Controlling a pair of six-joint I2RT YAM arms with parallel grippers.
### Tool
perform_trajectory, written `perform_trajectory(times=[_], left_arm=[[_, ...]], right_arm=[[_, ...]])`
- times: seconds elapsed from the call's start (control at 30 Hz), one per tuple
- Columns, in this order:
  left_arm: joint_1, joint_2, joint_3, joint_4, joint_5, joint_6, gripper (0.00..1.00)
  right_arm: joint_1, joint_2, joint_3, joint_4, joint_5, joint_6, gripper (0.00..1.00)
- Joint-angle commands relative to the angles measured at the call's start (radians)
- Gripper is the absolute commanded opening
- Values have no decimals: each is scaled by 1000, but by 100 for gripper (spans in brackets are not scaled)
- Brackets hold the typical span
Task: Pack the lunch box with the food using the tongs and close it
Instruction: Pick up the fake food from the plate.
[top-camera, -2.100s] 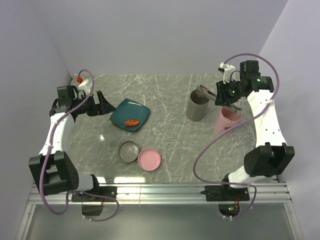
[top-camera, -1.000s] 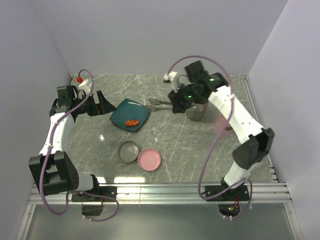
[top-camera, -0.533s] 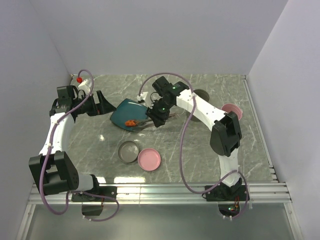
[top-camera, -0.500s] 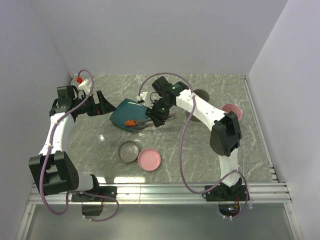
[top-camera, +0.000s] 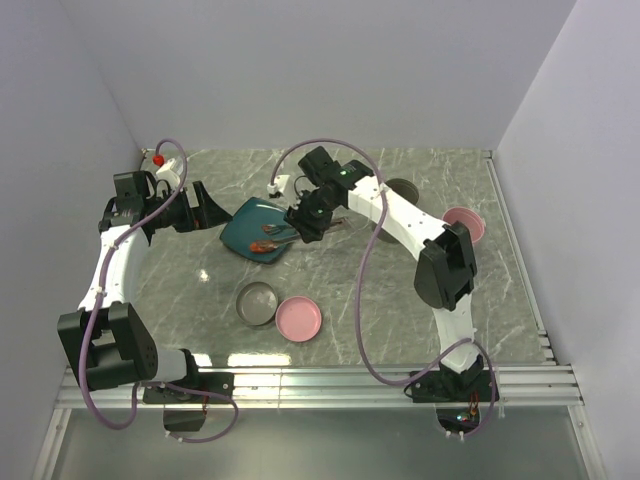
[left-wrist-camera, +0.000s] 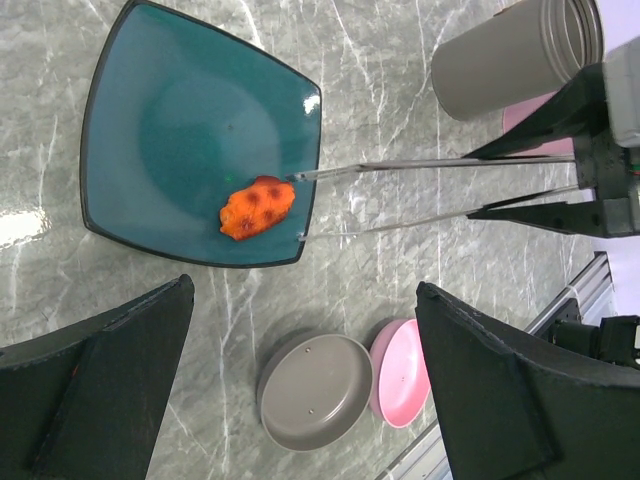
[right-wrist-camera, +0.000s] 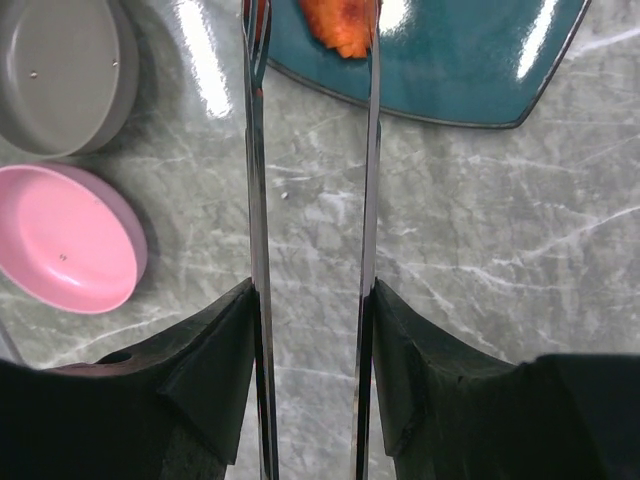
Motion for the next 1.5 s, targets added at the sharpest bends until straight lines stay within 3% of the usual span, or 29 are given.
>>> perform_trajectory(times=[0.0, 0.63, 1.27, 1.47], left_arm=[[2, -19, 5, 29, -9, 4, 99], [2, -25, 2, 23, -12, 18, 99], [2, -33, -12, 35, -9, 12, 99], [2, -36, -8, 29, -10, 13, 99]], right_arm=[[14, 36, 59, 40, 25, -13, 54], [11, 142, 95, 25, 53, 24, 53], [-15, 111, 73, 14, 89, -16, 59], [-11, 156, 151, -24, 88, -24, 59]])
